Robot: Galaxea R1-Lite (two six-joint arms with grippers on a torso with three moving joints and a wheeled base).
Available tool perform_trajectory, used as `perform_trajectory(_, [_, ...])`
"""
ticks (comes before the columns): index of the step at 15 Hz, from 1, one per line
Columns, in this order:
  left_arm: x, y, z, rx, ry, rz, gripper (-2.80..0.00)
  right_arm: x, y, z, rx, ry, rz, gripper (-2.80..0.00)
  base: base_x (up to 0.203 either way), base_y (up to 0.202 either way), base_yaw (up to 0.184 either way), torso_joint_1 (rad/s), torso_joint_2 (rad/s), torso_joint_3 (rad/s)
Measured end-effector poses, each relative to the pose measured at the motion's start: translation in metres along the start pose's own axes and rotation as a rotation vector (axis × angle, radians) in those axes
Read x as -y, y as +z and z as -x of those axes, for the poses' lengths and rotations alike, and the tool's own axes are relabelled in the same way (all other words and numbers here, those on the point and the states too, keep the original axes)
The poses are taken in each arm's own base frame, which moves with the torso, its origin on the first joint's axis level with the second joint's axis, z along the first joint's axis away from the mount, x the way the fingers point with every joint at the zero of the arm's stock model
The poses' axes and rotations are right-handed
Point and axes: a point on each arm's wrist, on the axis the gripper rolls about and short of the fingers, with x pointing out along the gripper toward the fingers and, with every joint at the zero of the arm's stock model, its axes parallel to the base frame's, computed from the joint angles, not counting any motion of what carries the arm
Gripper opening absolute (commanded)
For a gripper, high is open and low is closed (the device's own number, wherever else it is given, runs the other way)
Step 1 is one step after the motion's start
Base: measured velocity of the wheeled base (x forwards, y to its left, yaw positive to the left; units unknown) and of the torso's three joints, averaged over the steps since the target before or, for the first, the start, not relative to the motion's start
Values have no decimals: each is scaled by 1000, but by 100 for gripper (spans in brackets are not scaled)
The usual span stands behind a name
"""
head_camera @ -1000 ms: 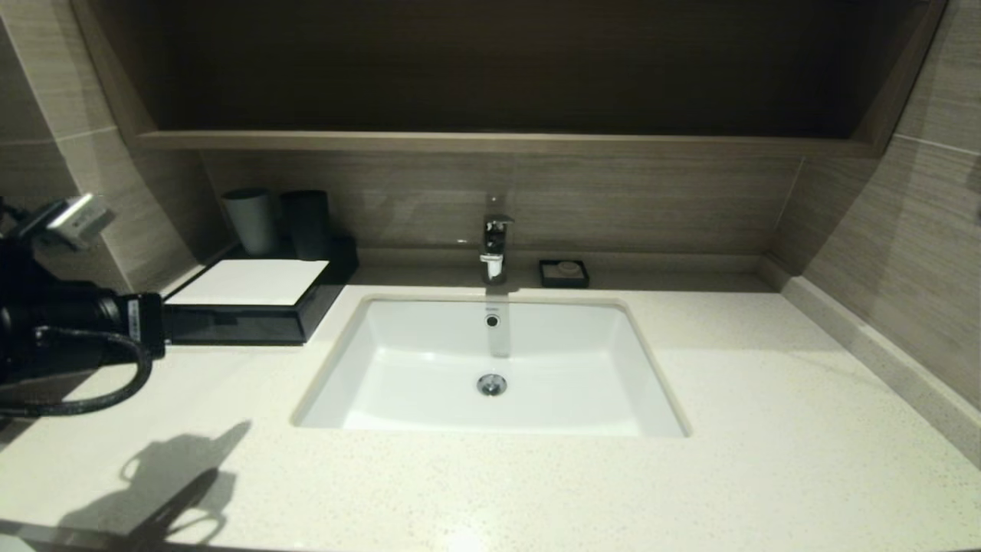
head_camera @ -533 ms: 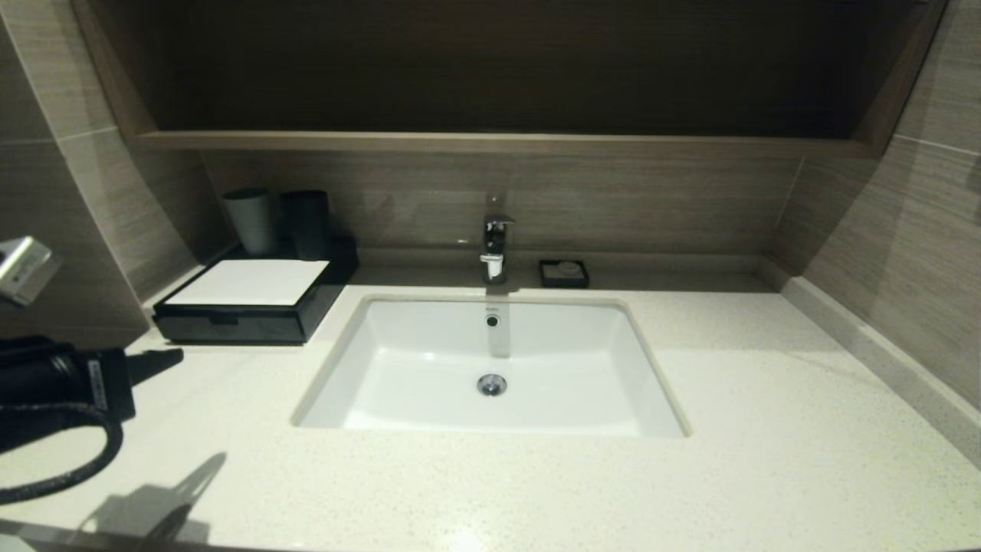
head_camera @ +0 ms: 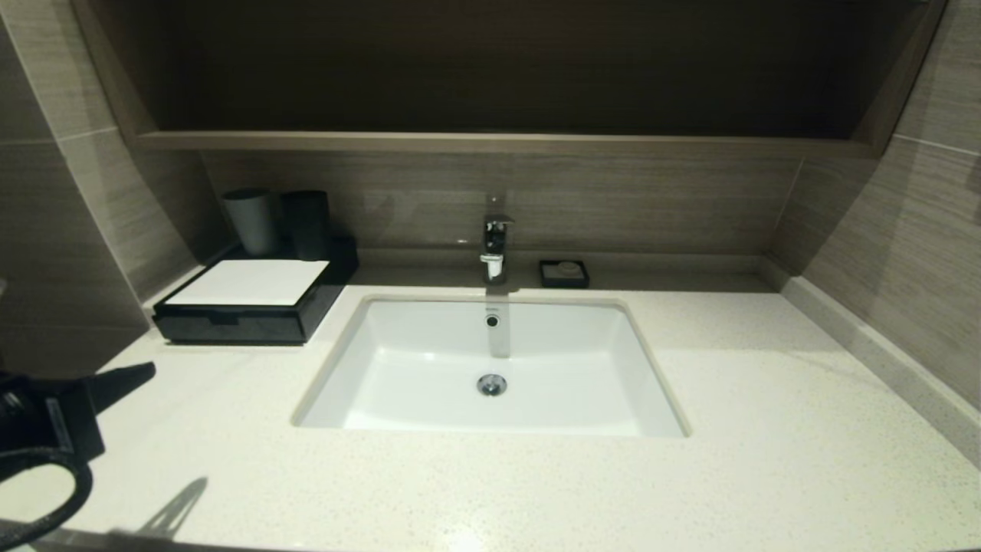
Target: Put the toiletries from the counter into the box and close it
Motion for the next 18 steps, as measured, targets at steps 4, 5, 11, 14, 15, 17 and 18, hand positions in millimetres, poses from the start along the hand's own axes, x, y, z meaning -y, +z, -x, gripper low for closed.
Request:
perform_trajectory(4, [6,0,19,70,20,-21,-280,0,0,0,0,0,1,-280,0,0,0,0,0,0])
perform_trajectory(5, [7,-2,22,78,36,-24,-280,0,0,0,0,0,0,-280,0,0,0,0,0,0])
perform_trajectory(11, [19,-17,42,140,-15,-70,-280,0,0,0,0,0,0,-280,0,0,0,0,0,0])
perform_trajectory(14, [21,-28,53,201,-26,-82,-280,0,0,0,0,0,0,-280,0,0,0,0,0,0])
perform_trajectory(15, [21,-33,56,218,-29,-86,-280,0,0,0,0,0,0,-280,0,0,0,0,0,0])
perform_trajectory(17, [22,-43,63,241,-32,-98,-280,0,0,0,0,0,0,-280,0,0,0,0,0,0])
perform_trajectory(18, [23,-49,66,250,-37,-107,-280,0,0,0,0,0,0,-280,0,0,0,0,0,0])
